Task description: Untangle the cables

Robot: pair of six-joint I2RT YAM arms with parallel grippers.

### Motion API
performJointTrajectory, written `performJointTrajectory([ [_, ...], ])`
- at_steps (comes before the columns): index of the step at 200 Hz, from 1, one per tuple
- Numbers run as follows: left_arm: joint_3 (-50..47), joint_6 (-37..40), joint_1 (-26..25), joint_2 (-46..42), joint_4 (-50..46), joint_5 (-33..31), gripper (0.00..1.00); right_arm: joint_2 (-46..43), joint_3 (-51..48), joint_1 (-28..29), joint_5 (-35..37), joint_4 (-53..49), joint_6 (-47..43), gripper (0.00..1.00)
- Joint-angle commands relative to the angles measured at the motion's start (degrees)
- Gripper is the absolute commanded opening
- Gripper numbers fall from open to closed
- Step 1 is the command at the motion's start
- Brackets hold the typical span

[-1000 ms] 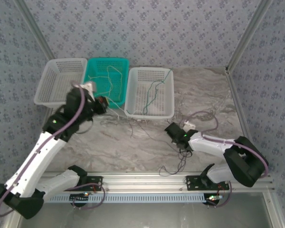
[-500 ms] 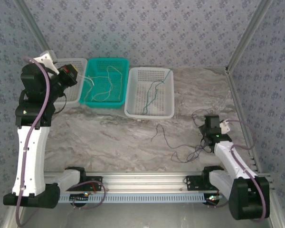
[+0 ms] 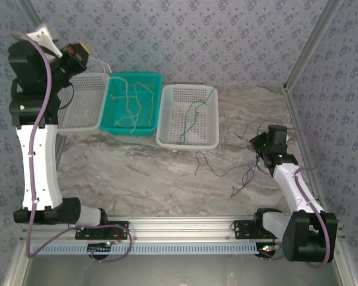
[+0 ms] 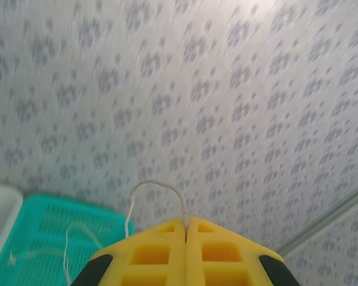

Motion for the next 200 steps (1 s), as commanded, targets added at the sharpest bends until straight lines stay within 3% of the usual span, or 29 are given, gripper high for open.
performJointTrajectory([
  [1, 7.01, 0.52, 0.3, 3.0, 3.85, 0.91, 0.0, 0.59, 0.34, -0.32, -2.56, -0.63, -1.84, 0.0],
  [47, 14.17, -5.55, 0.24, 16.53, 7.22, 10.06, 0.0, -1.32, -0.73, -0.22, -4.02, -2.47, -2.68, 0.0],
  [64, 12.77, -6.61, 0.21, 20.12, 6.47, 12.24, 0.0, -2.43, -1.6, -0.24, -4.04, -2.75, -2.72, 0.0],
  [80, 6.37, -5.7, -0.03, 19.91, 7.19, 10.45, 0.0, -3.21, -2.29, -0.19, -4.06, -3.23, -2.82, 0.0],
  [89, 0.68, -5.01, -0.14, 18.38, 8.83, 7.66, 0.09, -3.45, -2.64, -0.19, -4.18, -3.32, -2.79, 0.0],
  [107, -10.03, -3.57, -0.12, 14.61, 11.14, -0.05, 0.43, -3.78, -2.7, -0.14, -4.84, -3.45, -2.85, 0.0],
  [122, -15.65, -3.05, 0.39, 11.83, 12.12, -2.47, 0.62, -3.82, -1.97, -0.08, -5.63, -3.78, -3.15, 0.0],
  [171, -29.24, -3.72, 0.33, -1.42, 16.41, -0.75, 0.67, -5.64, 3.03, 1.59, -7.31, -8.09, -3.91, 0.0],
  [200, -43.29, -4.97, -3.83, -12.36, 24.82, 1.65, 0.68, -11.42, 6.6, 2.61, -6.15, -9.94, -3.49, 0.0],
])
